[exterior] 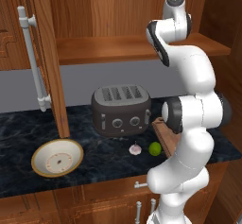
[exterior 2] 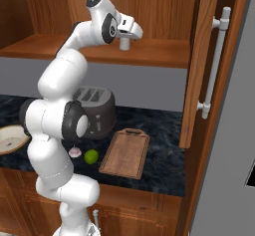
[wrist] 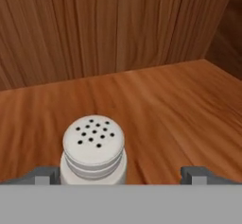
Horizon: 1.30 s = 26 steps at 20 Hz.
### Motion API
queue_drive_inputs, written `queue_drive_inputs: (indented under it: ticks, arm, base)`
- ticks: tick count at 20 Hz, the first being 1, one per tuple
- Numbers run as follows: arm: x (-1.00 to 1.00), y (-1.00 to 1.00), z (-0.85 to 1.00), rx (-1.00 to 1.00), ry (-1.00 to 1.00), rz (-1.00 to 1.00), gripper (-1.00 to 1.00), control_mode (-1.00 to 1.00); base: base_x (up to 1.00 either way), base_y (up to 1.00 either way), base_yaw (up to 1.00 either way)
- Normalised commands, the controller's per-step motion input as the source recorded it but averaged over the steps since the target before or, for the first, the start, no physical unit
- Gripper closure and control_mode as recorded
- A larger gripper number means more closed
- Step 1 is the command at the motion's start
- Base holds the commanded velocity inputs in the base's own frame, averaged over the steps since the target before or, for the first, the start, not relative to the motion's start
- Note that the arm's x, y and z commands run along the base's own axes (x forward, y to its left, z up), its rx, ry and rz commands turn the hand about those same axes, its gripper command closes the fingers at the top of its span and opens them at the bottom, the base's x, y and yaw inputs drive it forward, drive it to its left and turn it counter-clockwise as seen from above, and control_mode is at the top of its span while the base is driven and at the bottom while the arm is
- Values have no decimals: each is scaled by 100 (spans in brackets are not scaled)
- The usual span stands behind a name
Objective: Open the cabinet. Place the bowl and condiment on the counter. Then place the lime and garlic on the cutting board.
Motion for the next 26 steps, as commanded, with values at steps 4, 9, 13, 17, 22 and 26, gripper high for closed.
queue_drive_inputs:
  ticks: [4, 9, 13, 17, 22, 26]
  arm:
    - [0, 0, -15, 0, -8, 2, -100, -100]
    - [2, 0, -20, 0, -7, 3, -100, -100]
    - [11, 0, -11, 0, -4, 2, -100, -100]
    - [22, 0, -2, 0, -1, 1, -100, -100]
    - [15, 0, 0, 0, 0, 0, 100, -100]
    - [-31, 0, 0, 0, 0, 2, 100, -100]
  base:
    - [0, 0, 0]
    - [0, 0, 0]
    - [0, 0, 0]
    - [0, 0, 0]
    - [0, 0, 0]
    - [0, 0, 0]
